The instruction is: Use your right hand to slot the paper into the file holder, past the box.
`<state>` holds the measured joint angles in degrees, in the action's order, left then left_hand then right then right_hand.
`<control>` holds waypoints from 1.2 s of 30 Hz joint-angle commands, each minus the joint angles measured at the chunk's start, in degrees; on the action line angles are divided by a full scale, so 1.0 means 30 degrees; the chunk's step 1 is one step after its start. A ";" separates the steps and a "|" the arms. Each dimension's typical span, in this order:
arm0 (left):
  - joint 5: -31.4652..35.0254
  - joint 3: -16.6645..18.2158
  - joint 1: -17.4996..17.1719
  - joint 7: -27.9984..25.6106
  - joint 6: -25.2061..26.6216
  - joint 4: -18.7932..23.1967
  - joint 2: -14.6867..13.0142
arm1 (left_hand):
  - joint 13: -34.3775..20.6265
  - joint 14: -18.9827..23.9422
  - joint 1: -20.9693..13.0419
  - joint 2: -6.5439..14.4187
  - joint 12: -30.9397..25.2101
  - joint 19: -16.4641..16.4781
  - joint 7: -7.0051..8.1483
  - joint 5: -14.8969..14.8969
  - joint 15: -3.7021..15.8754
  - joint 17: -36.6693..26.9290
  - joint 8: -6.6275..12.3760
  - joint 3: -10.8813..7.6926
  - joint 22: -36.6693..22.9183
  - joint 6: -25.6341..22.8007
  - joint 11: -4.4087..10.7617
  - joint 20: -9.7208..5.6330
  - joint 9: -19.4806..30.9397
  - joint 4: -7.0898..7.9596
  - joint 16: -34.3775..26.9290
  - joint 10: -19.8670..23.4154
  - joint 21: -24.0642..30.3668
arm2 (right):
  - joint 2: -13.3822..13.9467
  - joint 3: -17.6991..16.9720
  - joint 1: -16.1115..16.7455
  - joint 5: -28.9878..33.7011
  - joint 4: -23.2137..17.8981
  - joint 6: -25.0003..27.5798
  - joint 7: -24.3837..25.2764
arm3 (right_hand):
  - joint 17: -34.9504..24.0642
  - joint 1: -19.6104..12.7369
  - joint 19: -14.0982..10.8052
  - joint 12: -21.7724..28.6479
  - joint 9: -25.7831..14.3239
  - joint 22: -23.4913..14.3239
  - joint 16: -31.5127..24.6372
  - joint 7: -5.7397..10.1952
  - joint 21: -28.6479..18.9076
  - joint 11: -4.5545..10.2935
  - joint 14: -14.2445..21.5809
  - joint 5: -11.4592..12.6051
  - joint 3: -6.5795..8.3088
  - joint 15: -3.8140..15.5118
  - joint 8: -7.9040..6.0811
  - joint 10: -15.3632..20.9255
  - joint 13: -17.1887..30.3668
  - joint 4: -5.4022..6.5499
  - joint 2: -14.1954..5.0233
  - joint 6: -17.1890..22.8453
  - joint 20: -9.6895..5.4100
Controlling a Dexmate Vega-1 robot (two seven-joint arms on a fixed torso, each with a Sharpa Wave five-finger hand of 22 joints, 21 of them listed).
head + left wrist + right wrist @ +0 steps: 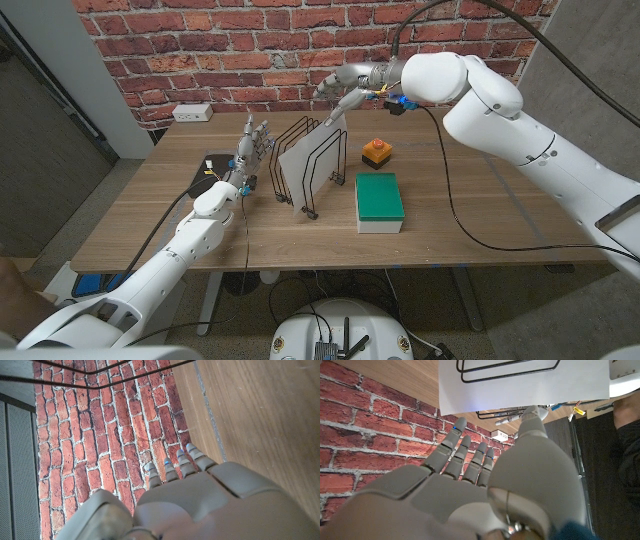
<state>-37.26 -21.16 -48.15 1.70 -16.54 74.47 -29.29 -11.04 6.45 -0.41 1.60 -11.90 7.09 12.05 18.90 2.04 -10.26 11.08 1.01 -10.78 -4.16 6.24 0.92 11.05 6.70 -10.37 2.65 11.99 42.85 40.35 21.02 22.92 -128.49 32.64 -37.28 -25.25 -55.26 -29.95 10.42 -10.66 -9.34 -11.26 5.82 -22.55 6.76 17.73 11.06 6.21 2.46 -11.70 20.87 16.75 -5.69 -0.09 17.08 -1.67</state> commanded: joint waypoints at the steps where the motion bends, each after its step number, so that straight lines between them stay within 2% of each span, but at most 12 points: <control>1: 0.0005 -0.0014 0.0019 0.0012 -0.0003 -0.0029 0.0014 | -0.0111 0.0174 0.0015 0.0169 -0.0139 0.0130 0.0172 0.0029 -0.0042 -0.0051 0.0118 -0.0019 -0.0111 -0.0010 0.0151 -0.0026 0.0102 0.0132 -0.0118 -0.0034 0.0160 | 0.1295 -0.1521 0.2712 -0.1672 -0.1396 0.1967 0.4088 | 0.0005 0.0294 0.0154 0.0176 -0.0016 -0.0039 -0.0057 0.0012 0.0124 -0.0094 -0.0010 -0.0020 0.0029 0.0773 -0.0007 0.0125 0.0009 0.0125 -0.0048 0.0089 -0.0082; 7: 0.0004 -0.0014 0.0019 0.0009 0.0000 -0.0026 0.0013 | -0.0111 0.0187 0.0017 0.0170 -0.0146 0.0133 0.0171 0.0028 -0.0029 -0.0051 0.0122 -0.0018 -0.0111 -0.0021 0.0136 -0.0028 0.0103 0.0133 -0.0123 -0.0016 0.0161 | 0.1892 -0.2420 0.3912 -0.2731 -0.1762 0.2173 0.6030 | 0.0060 0.0432 0.0226 0.0150 -0.0013 -0.0041 -0.0061 0.0022 0.0235 -0.0149 -0.0071 -0.0054 0.0013 0.0749 0.0007 0.0042 -0.0046 0.0164 -0.0098 0.0096 -0.0041; 18: 0.0002 -0.0009 0.0006 0.0004 0.0005 -0.0003 0.0004 | -0.0111 0.0191 0.0017 0.0168 -0.0140 0.0130 0.0171 0.0027 -0.0024 -0.0051 0.0120 -0.0017 -0.0111 -0.0017 0.0142 -0.0032 0.0102 0.0133 -0.0125 -0.0031 0.0160 | 0.2375 -0.4138 0.6363 -0.4850 -0.2100 0.2337 0.9754 | 0.0246 0.1032 0.0662 0.0109 -0.0004 -0.0039 -0.0006 0.0028 0.0685 -0.0242 -0.0433 -0.0161 -0.0109 0.0518 0.0046 -0.0150 -0.0235 0.0346 -0.0191 0.0131 0.0211; 30: 0.0002 -0.0010 0.0008 0.0008 0.0000 -0.0015 0.0007 | -0.0111 0.0170 0.0014 0.0170 -0.0147 0.0121 0.0172 0.0028 0.0011 -0.0051 0.0114 -0.0019 -0.0111 -0.0001 0.0114 -0.0039 0.0102 0.0133 -0.0117 -0.0014 0.0156 | 0.2433 -0.6133 0.9187 -0.7320 -0.1540 0.0858 1.3409 | 0.0434 0.2344 0.1057 0.0212 -0.0004 -0.0046 -0.0097 -0.0005 0.1233 -0.0383 -0.0572 -0.0250 -0.0318 0.0394 0.0095 0.0017 -0.0493 0.0926 -0.0602 0.0172 0.0288; 36: 0.0000 -0.0009 0.0006 0.0011 -0.0001 -0.0015 0.0005 | -0.0111 0.0174 0.0014 0.0171 -0.0140 0.0132 0.0172 0.0028 -0.0024 -0.0051 0.0113 -0.0019 -0.0111 0.0001 0.0126 -0.0036 0.0102 0.0133 -0.0118 -0.0030 0.0161 | 0.2163 -0.6566 0.9828 -0.8449 -0.0936 0.0442 1.4560 | 0.0489 0.2919 0.1212 0.0244 -0.0002 -0.0053 -0.0145 0.0059 0.1479 -0.0356 -0.0650 -0.0260 -0.0338 0.0505 0.0104 0.0085 -0.0610 0.1217 -0.0970 0.0222 0.0286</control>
<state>-37.25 -21.20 -48.13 1.72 -16.54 74.44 -29.27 -11.04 6.45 -0.41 1.60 -11.90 7.08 12.05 18.90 2.04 -10.26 11.08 1.01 -10.78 -4.16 6.24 0.92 11.05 6.70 -10.37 2.65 11.99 49.87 24.54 44.93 4.57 -133.55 37.12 -2.60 -23.67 -47.35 -26.47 10.86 -10.68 -9.35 -11.26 5.82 -18.37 5.92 16.05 10.36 5.10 2.30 -11.42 20.66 14.89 -2.56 -2.87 17.08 -0.81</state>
